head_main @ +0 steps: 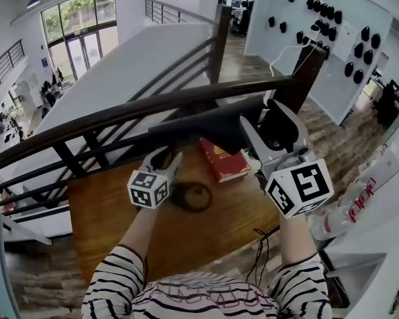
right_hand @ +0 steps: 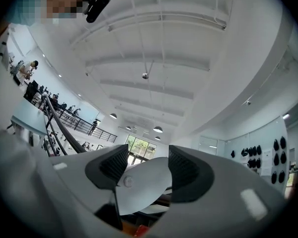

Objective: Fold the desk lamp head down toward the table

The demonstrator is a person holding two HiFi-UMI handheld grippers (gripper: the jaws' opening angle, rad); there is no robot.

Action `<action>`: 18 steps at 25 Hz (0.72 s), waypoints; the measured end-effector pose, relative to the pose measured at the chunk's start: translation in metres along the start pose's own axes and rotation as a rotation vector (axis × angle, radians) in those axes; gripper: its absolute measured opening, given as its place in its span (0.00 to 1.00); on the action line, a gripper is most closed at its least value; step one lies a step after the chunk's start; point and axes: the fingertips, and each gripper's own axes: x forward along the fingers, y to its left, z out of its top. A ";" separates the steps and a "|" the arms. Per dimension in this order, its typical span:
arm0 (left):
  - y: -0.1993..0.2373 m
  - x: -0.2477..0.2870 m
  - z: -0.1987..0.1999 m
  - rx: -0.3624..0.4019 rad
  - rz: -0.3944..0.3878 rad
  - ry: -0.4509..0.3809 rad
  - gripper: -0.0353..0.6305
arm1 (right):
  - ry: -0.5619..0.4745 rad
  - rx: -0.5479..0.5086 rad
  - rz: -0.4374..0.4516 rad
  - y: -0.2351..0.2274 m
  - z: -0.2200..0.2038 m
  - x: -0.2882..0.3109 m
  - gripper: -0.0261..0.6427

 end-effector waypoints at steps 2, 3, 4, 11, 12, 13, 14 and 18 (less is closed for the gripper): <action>0.002 0.002 -0.003 -0.003 -0.001 0.007 0.23 | -0.006 -0.011 0.002 -0.001 0.002 0.002 0.39; 0.002 0.003 -0.003 -0.004 0.002 0.009 0.20 | -0.008 -0.013 0.006 -0.002 0.003 0.002 0.39; 0.003 0.003 -0.002 -0.005 0.007 0.009 0.17 | -0.009 -0.015 0.010 -0.002 0.004 0.002 0.38; 0.003 0.005 -0.001 -0.006 0.008 0.004 0.14 | -0.016 -0.021 -0.001 -0.004 0.006 0.002 0.33; 0.003 0.005 -0.001 -0.008 0.007 0.004 0.14 | -0.016 -0.021 -0.003 -0.004 0.005 0.002 0.33; 0.004 0.004 -0.001 -0.011 0.007 0.003 0.14 | -0.014 -0.021 -0.005 -0.003 0.005 0.002 0.33; 0.003 0.004 -0.001 -0.014 0.007 0.002 0.14 | -0.012 -0.021 -0.008 -0.003 0.004 0.001 0.33; 0.001 0.004 -0.001 -0.019 0.002 -0.001 0.14 | 0.002 -0.008 -0.026 -0.007 -0.003 -0.007 0.33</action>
